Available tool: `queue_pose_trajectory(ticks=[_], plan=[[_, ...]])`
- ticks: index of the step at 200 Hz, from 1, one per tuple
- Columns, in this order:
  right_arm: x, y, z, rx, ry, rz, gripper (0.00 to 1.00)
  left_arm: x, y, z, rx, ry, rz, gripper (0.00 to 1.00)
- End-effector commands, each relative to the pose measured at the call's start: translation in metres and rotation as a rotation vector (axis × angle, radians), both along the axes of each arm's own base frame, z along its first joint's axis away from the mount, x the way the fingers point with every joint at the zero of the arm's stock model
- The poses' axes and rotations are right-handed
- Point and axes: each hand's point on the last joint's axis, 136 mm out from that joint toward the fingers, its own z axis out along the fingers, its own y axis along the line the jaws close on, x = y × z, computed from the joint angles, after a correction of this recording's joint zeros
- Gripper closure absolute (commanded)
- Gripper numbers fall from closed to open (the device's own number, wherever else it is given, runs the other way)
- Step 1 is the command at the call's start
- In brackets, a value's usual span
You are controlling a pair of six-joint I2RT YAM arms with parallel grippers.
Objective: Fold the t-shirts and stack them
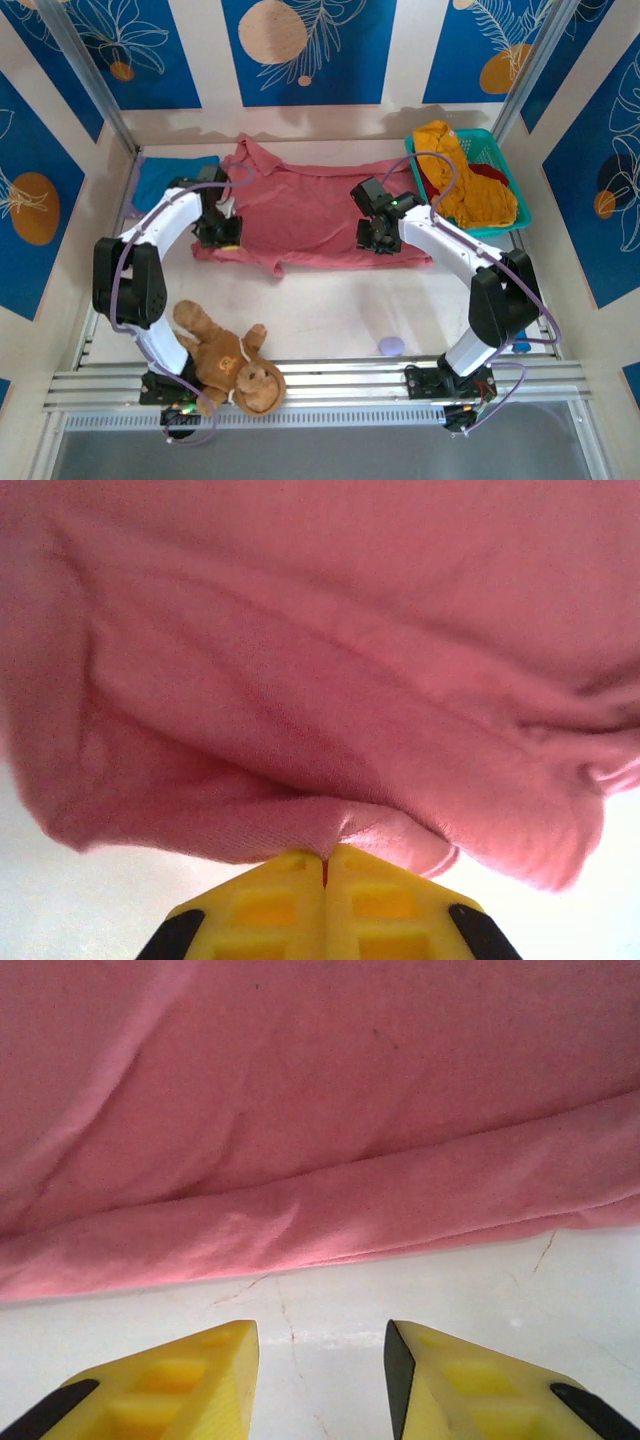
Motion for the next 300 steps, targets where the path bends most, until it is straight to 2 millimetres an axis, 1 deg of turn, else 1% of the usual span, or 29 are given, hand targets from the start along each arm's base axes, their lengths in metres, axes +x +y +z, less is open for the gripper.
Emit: queue_pose_trajectory(ticks=[1,23,30,53,71,90,127,145,162,175,202,237,250,257,261,269,272,286,300], plan=[[-0.008,0.000,0.000,0.036,0.023,0.008,0.60,0.021,0.008,0.003,-0.017,0.006,0.019,1.00],[-0.009,0.000,0.002,0.046,0.021,0.012,0.58,0.054,0.018,0.014,-0.024,-0.051,0.059,1.00],[-0.009,0.000,0.003,0.051,0.017,0.014,0.58,0.064,0.020,0.014,-0.028,-0.055,0.069,1.00],[-0.005,0.001,0.007,0.071,0.014,0.022,0.57,0.089,0.011,0.012,-0.092,-0.033,0.067,1.00],[-0.003,-0.001,0.010,0.064,0.013,0.022,0.57,0.103,0.010,0.008,-0.093,-0.032,0.064,1.00],[-0.003,-0.006,0.013,0.040,0.010,0.019,0.56,0.116,0.016,0.004,-0.071,-0.037,0.073,1.00],[-0.006,-0.013,0.011,0.032,0.030,0.014,0.55,0.139,0.025,-0.002,-0.089,-0.056,0.115,1.00],[-0.007,-0.016,0.011,0.034,0.040,0.011,0.55,0.148,0.031,0.000,-0.091,-0.074,0.126,1.00],[-0.008,-0.019,0.011,0.033,0.042,0.011,0.55,0.157,0.029,0.003,-0.107,-0.109,0.105,1.00],[-0.007,-0.020,0.010,0.036,0.044,0.008,0.55,0.161,0.021,0.004,-0.151,-0.119,0.080,1.00],[-0.007,-0.023,0.011,0.046,0.046,0.001,0.55,0.165,0.021,0.001,-0.145,-0.115,0.068,1.00],[-0.005,-0.017,0.015,0.078,0.035,0.023,0.54,0.181,0.014,0.005,-0.189,-0.152,0.059,1.00],[-0.005,-0.014,0.016,0.093,0.039,0.029,0.54,0.186,0.013,0.003,-0.189,-0.149,0.059,0.94],[-0.006,-0.013,0.016,0.098,0.043,0.031,0.53,0.187,0.013,0.001,-0.190,-0.143,0.060,0.89],[-0.006,-0.012,0.016,0.104,0.044,0.035,0.51,0.188,0.013,0.000,-0.192,-0.143,0.061,0.84],[-0.007,-0.009,0.016,0.120,0.044,0.051,0.47,0.189,0.010,-0.003,-0.209,-0.136,0.063,0.68],[-0.008,-0.007,0.016,0.129,0.044,0.059,0.46,0.189,0.010,-0.004,-0.213,-0.135,0.064,0.65],[-0.010,0.001,0.014,0.175,0.041,0.089,0.40,0.189,0.010,-0.004,-0.205,-0.138,0.067,0.59],[-0.010,0.011,0.012,0.229,0.031,0.114,0.36,0.188,0.013,0.009,-0.193,-0.174,0.068,0.51]])
